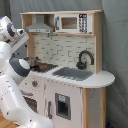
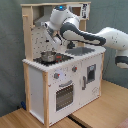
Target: Play with the kitchen
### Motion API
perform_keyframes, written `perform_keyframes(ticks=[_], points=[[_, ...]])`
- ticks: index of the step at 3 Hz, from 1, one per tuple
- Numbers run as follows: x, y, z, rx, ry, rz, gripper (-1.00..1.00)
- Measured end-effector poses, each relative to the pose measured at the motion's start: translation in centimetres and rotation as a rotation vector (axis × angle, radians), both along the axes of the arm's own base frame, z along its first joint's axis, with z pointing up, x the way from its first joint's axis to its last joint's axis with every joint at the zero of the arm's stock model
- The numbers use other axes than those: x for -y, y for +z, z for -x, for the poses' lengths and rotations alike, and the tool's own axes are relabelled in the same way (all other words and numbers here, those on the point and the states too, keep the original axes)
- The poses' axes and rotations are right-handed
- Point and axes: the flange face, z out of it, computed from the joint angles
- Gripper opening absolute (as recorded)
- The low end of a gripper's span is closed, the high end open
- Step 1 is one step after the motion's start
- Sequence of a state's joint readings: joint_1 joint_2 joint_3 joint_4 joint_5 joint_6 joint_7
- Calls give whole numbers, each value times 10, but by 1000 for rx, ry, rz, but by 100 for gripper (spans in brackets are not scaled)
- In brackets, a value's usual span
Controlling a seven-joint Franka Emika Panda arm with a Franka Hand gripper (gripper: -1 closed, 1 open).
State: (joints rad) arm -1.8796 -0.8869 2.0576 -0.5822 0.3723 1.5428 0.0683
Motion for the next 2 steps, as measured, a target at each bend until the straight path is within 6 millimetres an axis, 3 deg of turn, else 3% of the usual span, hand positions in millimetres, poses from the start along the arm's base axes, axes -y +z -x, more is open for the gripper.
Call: perform_keyframes(ticks=[2], points=[[0,12,21,41,58,179,100]])
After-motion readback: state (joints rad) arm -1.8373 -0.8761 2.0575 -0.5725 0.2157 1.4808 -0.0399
